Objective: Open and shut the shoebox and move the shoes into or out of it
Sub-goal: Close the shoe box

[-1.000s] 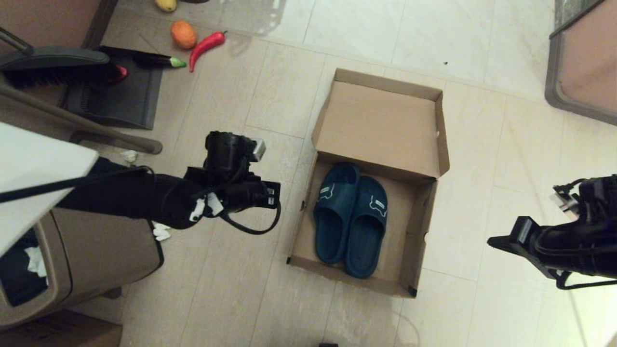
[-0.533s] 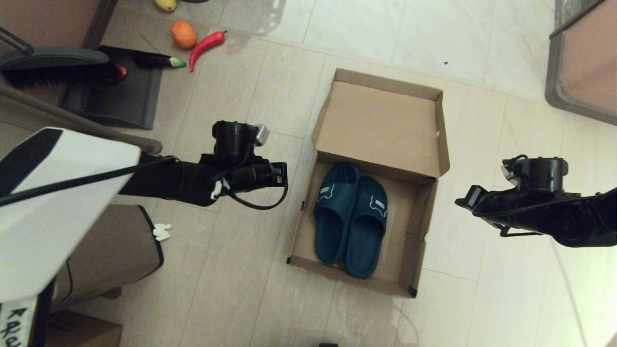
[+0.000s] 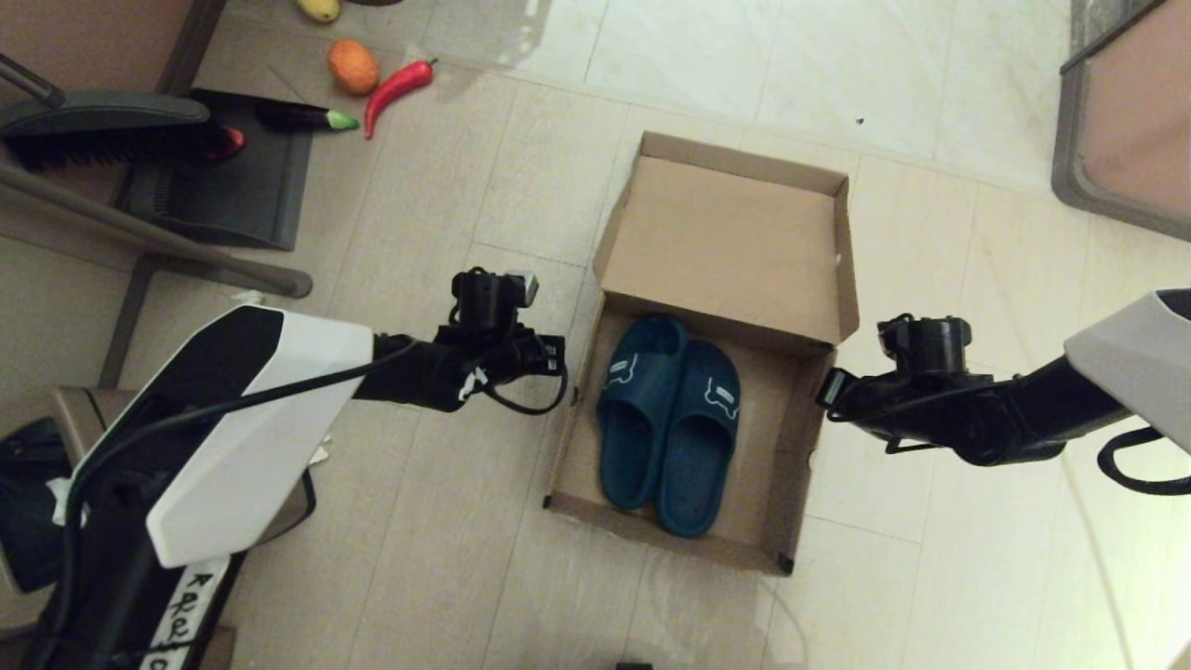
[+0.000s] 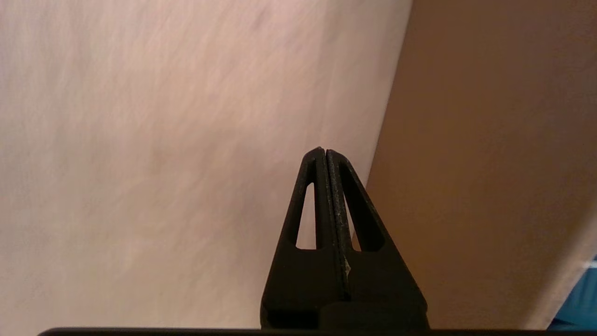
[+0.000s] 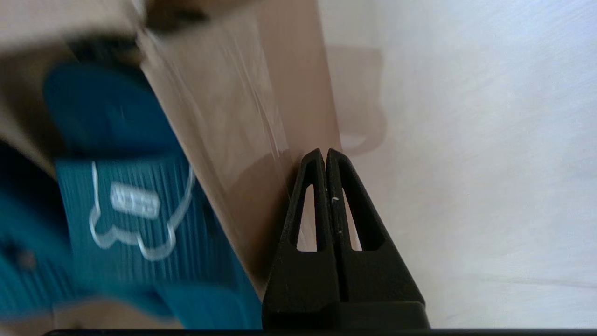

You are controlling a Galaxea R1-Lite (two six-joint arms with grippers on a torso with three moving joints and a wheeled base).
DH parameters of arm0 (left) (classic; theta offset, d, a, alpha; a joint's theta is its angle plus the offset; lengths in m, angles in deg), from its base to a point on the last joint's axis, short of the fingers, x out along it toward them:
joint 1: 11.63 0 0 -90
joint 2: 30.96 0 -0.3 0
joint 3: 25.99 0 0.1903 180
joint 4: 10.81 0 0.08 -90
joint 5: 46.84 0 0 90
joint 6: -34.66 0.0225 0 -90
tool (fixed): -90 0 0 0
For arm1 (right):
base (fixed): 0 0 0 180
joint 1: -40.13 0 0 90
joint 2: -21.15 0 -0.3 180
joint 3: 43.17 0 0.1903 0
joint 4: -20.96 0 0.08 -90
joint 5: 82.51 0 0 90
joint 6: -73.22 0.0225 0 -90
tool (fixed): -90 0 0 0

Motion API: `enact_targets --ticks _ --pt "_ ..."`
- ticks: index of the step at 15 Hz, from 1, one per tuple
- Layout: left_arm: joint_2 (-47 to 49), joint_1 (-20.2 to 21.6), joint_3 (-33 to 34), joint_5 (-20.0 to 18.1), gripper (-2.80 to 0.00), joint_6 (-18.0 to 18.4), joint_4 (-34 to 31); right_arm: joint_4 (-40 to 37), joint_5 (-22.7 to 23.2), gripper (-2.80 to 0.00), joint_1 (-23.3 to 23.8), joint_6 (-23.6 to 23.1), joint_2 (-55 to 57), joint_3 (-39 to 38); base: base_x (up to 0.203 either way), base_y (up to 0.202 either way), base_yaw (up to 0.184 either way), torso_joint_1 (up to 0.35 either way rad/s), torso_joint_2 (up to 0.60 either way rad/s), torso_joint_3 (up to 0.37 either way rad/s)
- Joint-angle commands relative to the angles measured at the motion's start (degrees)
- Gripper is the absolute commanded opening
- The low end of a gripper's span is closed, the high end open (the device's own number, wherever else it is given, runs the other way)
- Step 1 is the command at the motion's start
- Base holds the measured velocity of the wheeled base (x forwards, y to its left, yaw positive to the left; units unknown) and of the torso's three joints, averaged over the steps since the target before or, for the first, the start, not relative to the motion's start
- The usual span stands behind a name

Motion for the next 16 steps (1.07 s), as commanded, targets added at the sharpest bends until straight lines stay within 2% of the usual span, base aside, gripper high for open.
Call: enact_targets --ticks 1,4,7,10,13,15,16 --pt "-0.75 0.86 4.82 0.08 -2.80 0.60 0.17 0.18 0.16 -2.80 -2.85 0.22 0.23 -0.47 0.000 0.000 0.000 0.000 0.00 0.000" --pt "-5.42 1.11 15.23 0.00 -2.80 0.67 0.30 0.11 -0.02 -2.80 -5.75 0.11 -0.76 -2.40 0.000 0.000 0.000 0.000 0.00 0.000" --pt "-11.58 1.25 27.21 -0.16 -2.80 0.34 0.74 0.47 -0.06 -2.80 -6.52 -0.17 -2.05 -6.25 0.000 0.000 0.000 0.000 0.00 0.000" --pt "-16.03 0.40 38.07 -0.33 -2.80 0.26 5.71 0.75 -0.40 -2.80 -6.44 -0.16 -4.11 -9.02 0.000 0.000 0.000 0.000 0.00 0.000" --pt "-19.38 -3.86 45.91 -0.36 -2.80 -0.87 9.94 0.84 -0.54 -2.80 -6.14 -0.13 -5.96 -10.80 0.000 0.000 0.000 0.000 0.00 0.000" --pt "-20.51 -7.99 47.82 -0.21 -2.80 -5.23 10.74 0.99 -3.49 -2.80 -5.83 -0.12 -6.22 -11.30 0.000 0.000 0.000 0.000 0.00 0.000" --pt "-20.88 -8.41 48.40 0.41 -2.80 -5.62 10.83 1.45 -4.68 -2.80 -5.01 -0.07 -6.22 -11.42 0.000 0.000 0.000 0.000 0.00 0.000"
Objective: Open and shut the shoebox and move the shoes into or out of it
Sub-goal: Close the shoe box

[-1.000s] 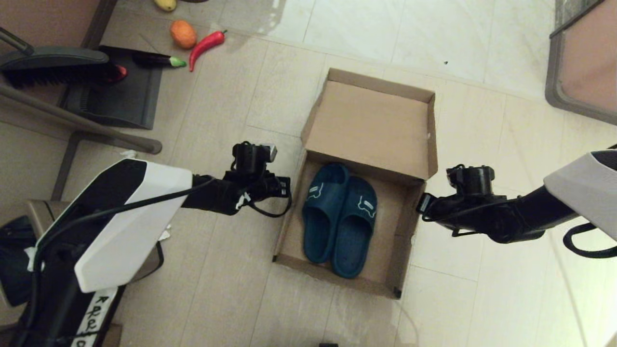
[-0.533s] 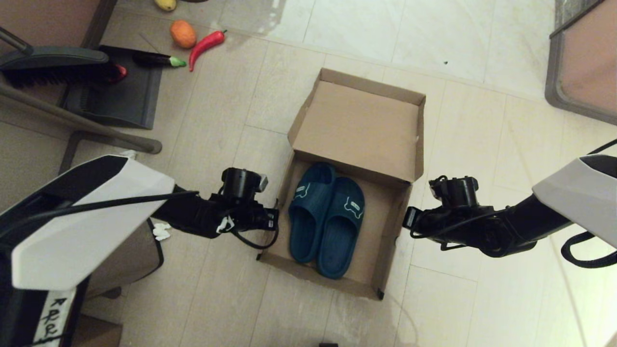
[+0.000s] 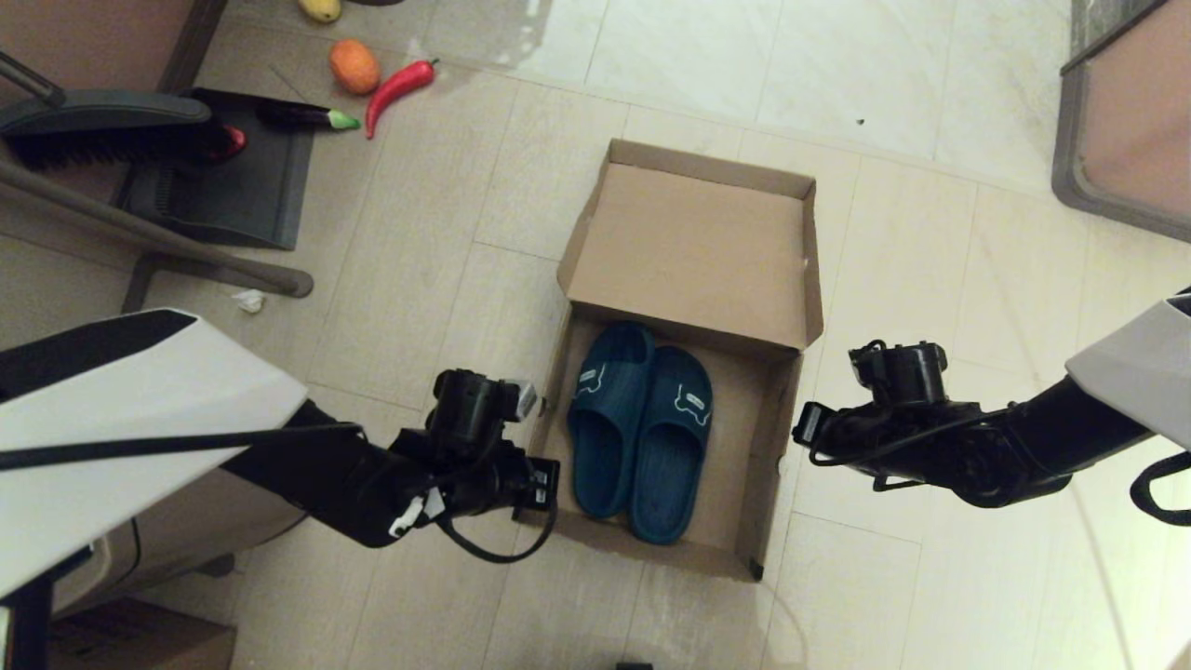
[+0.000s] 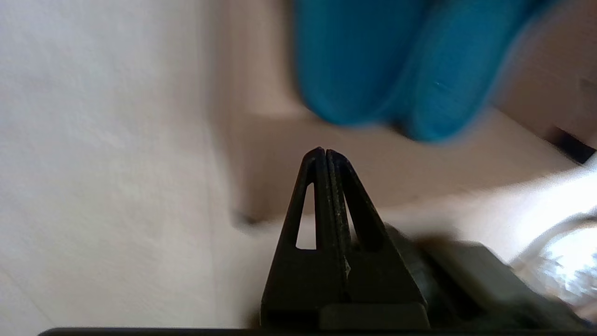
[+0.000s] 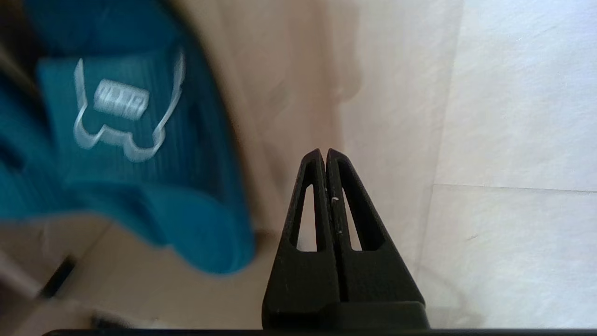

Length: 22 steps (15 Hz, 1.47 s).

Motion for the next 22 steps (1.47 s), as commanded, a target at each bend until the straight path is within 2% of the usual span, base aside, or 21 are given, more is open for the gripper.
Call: enact_targets --ticks 1,4,8,10,12,16,22 --pt "-2.10 -0.73 1.00 1.76 -2.80 0.88 0.30 0.71 -0.31 -2.80 1.26 0.26 -0.57 -0.17 0.000 0.000 0.000 0.000 0.00 0.000" --pt "-2.74 4.86 -2.84 3.56 -2.80 6.66 0.38 1.63 -0.15 -2.80 4.51 0.07 -0.09 1.31 0.000 0.000 0.000 0.000 0.00 0.000" --pt "-2.44 11.30 -11.82 3.38 -2.80 7.17 -0.08 1.18 0.00 -2.80 5.14 -0.15 2.45 5.14 0.000 0.000 0.000 0.000 0.00 0.000" --pt "1.43 12.57 -14.58 2.67 -2.80 6.85 0.34 0.61 0.03 -2.80 4.87 -0.28 3.80 7.36 0.000 0.000 0.000 0.000 0.00 0.000" --pt "7.70 12.41 -19.96 1.69 -2.80 5.55 1.77 0.61 -0.07 -2.80 4.25 -0.03 5.71 10.42 0.000 0.000 0.000 0.000 0.00 0.000" --pt "16.13 8.03 -28.49 1.23 -2.80 3.49 2.45 0.61 -0.23 -2.80 3.75 0.17 8.13 16.15 0.000 0.000 0.000 0.000 0.00 0.000" --pt "13.21 5.58 -21.67 1.70 -2.80 3.44 2.48 0.50 -0.13 -2.80 4.10 1.59 12.70 25.74 0.000 0.000 0.000 0.000 0.00 0.000"
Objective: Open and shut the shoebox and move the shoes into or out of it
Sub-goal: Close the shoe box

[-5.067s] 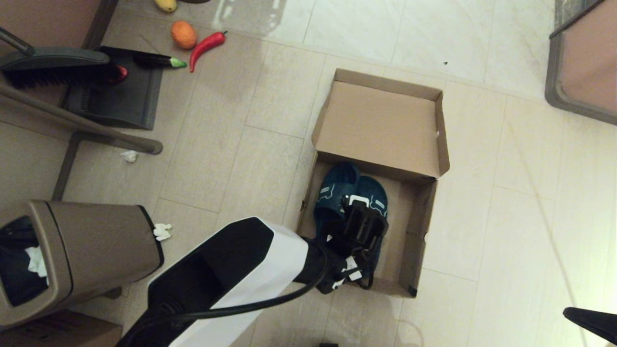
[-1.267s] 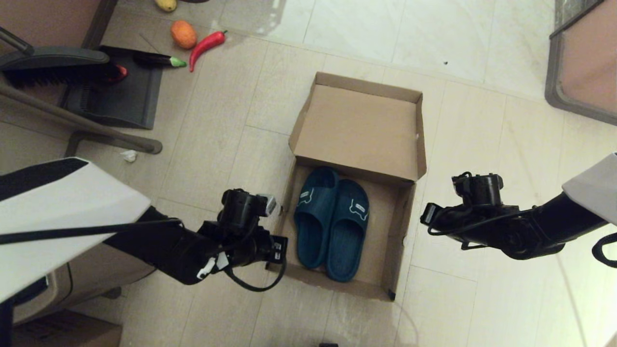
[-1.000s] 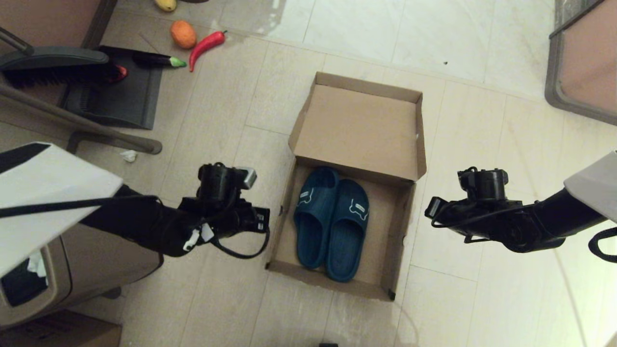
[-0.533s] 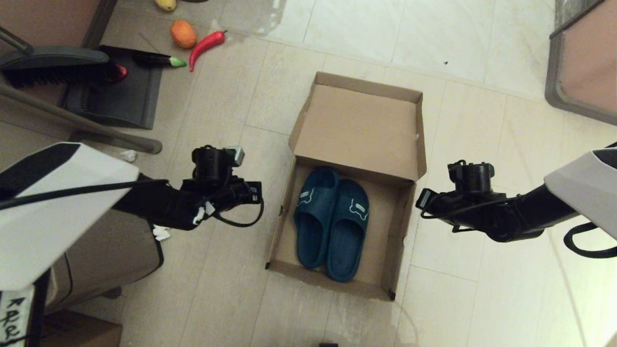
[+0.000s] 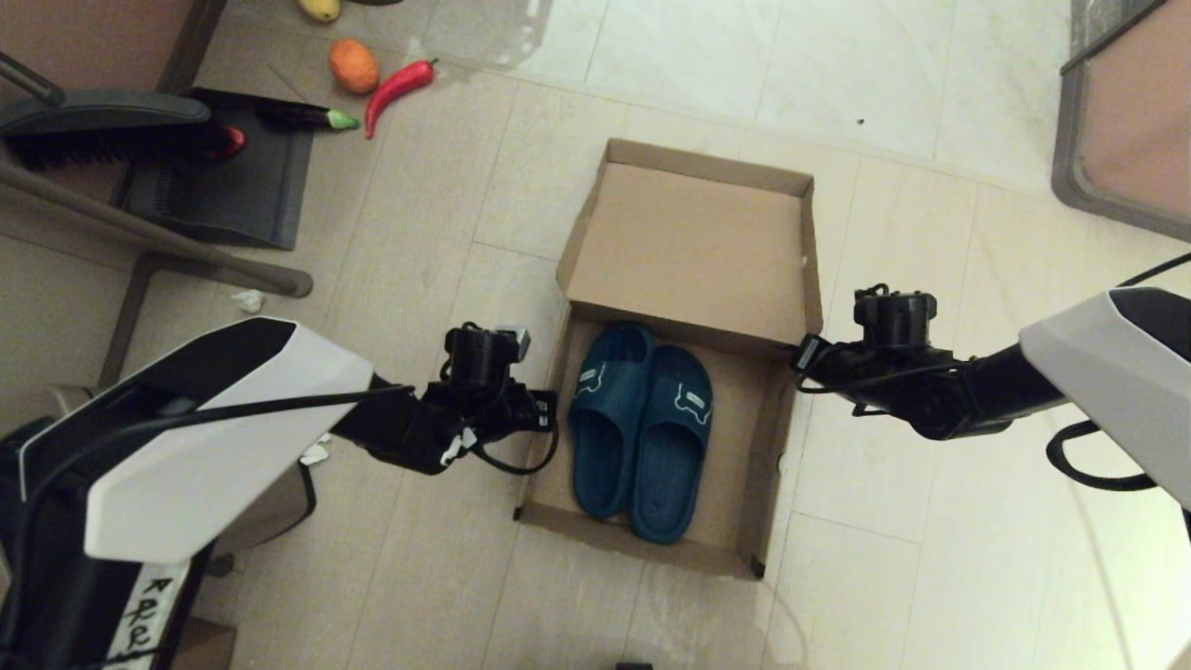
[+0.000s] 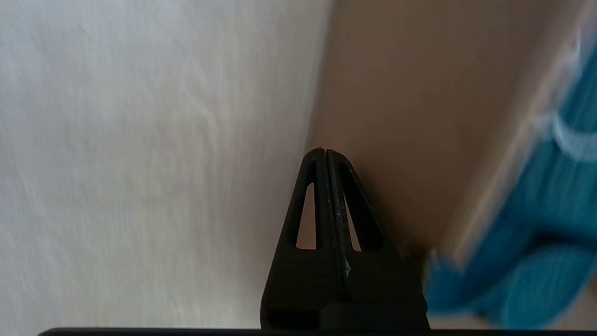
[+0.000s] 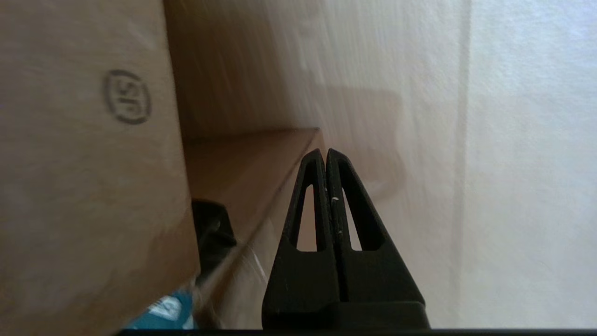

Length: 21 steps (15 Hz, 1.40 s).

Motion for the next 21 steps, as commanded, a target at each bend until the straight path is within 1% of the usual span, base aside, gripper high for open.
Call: enact_targets --ticks 1,3,4,6,10,12,14,16,17,19,21 --pt "-2.26 -0.86 4.24 0.08 -2.80 -0.06 0.38 0.12 0.01 -2.80 -0.04 1.99 2.16 2.46 0.000 0.000 0.000 0.000 0.00 0.000" --pt "-4.88 -2.37 8.90 0.08 -2.80 -0.23 0.58 -0.03 0.01 -2.80 -0.05 3.38 2.38 2.08 0.000 0.000 0.000 0.000 0.00 0.000" --pt "-6.17 -3.36 11.03 0.08 -2.80 -0.73 0.66 0.06 0.01 -2.80 -0.05 3.56 2.39 1.89 0.000 0.000 0.000 0.000 0.00 0.000" --pt "-7.56 -5.15 13.18 0.23 -2.80 -2.51 1.19 -0.03 -0.08 -2.80 -0.14 3.62 2.10 0.95 0.000 0.000 0.000 0.000 0.00 0.000" --pt "-11.24 -9.26 20.33 1.85 -2.80 -5.16 1.63 0.41 -0.03 -2.80 -0.82 3.45 -0.52 -5.47 0.000 0.000 0.000 0.000 0.00 0.000" --pt "-12.42 -10.00 24.70 3.39 -2.80 -5.87 3.88 0.63 0.05 -2.80 -1.28 3.40 -3.10 -11.24 0.000 0.000 0.000 0.000 0.00 0.000" --pt "-13.76 -9.95 30.52 3.90 -2.80 -5.94 7.78 2.25 0.15 -2.80 -2.39 3.45 -5.52 -18.06 0.000 0.000 0.000 0.000 0.00 0.000" --pt "-16.05 -9.24 35.67 4.05 -2.80 -5.89 10.61 7.25 0.14 -2.80 -4.07 3.63 -7.07 -24.46 0.000 0.000 0.000 0.000 0.00 0.000" --pt "-17.45 -8.33 36.88 4.33 -2.80 -5.88 11.28 9.85 0.11 -2.80 -4.93 3.69 -7.86 -27.42 0.000 0.000 0.000 0.000 0.00 0.000" --pt "-19.96 -6.68 37.22 5.93 -2.80 -5.86 11.59 11.76 0.10 -2.80 -6.06 3.81 -10.12 -31.57 0.000 0.000 0.000 0.000 0.00 0.000" --pt "-21.16 -3.92 35.77 6.30 -2.80 -5.50 11.53 12.36 -0.03 -2.80 -6.12 4.54 -11.54 -32.62 0.000 0.000 0.000 0.000 0.00 0.000"
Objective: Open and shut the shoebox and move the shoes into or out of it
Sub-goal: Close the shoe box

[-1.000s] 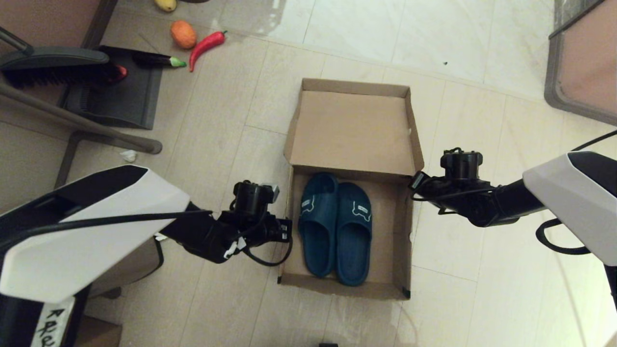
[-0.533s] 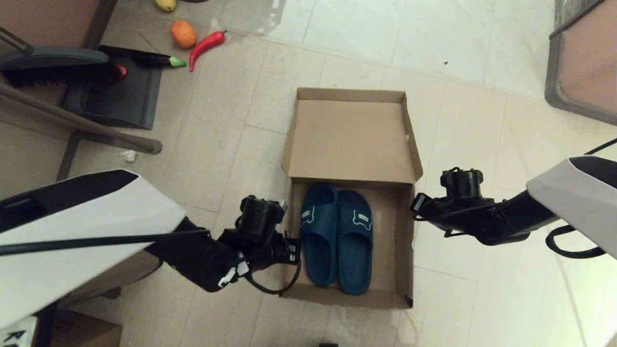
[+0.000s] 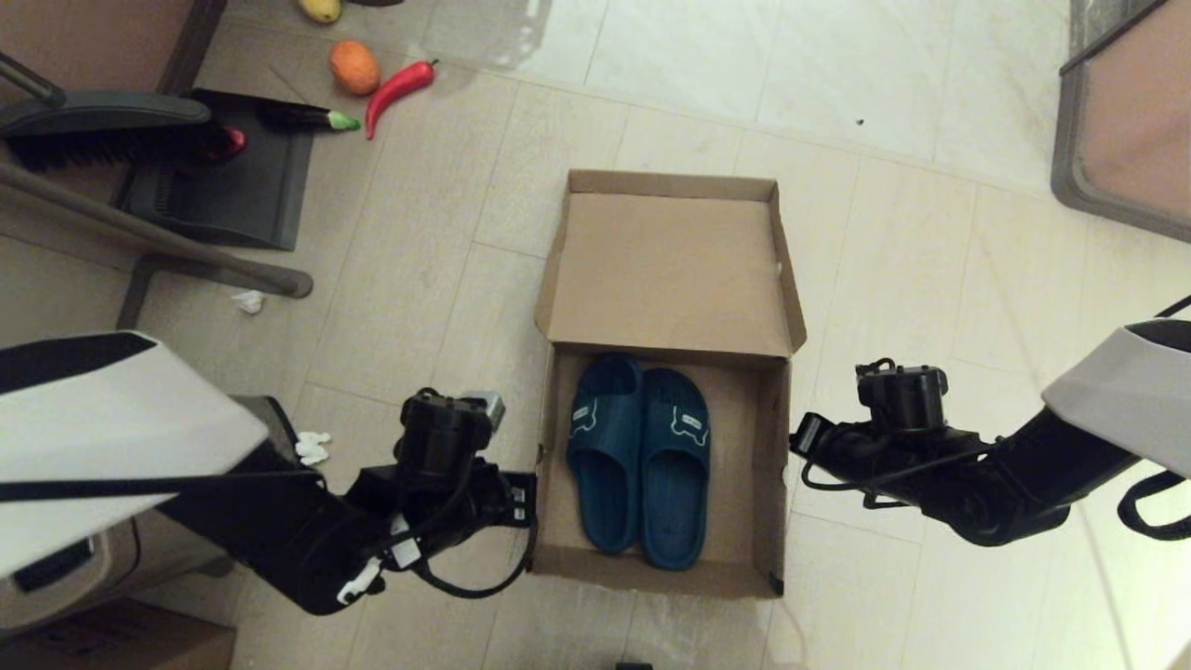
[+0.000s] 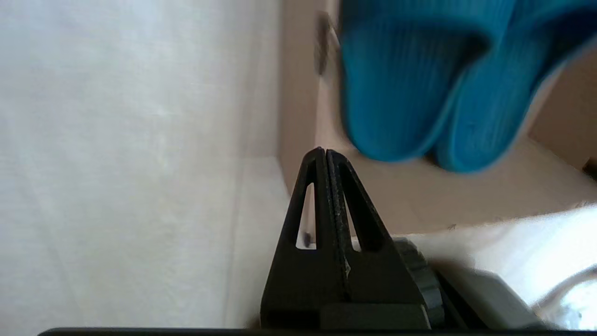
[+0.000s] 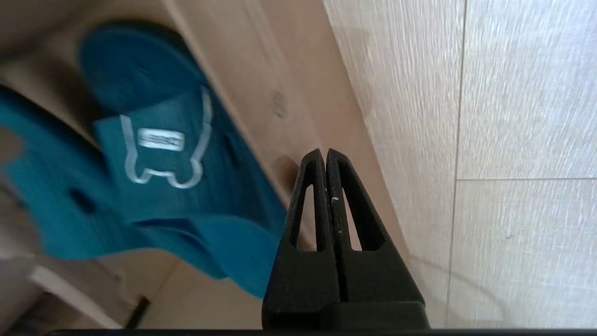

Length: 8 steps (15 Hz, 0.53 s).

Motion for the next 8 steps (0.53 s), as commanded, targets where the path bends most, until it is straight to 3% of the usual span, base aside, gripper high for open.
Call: enact_targets --ticks 1,4,8 --pt "-1.66 3.33 -2.75 0.08 -2.80 0.33 0.26 0.26 -0.05 -2.80 0.22 0.25 -1.76 -0.31 0.000 0.000 0.000 0.000 0.00 0.000" --pt "0.36 7.57 -12.36 -0.81 -2.80 1.20 -0.31 -2.15 0.16 -2.80 3.43 -0.35 -2.73 6.33 0.000 0.000 0.000 0.000 0.00 0.000" --pt "5.71 14.78 -28.61 -11.39 -2.80 1.31 -1.86 -21.65 1.79 -2.80 8.58 -0.96 -2.26 25.29 0.000 0.000 0.000 0.000 0.00 0.000"
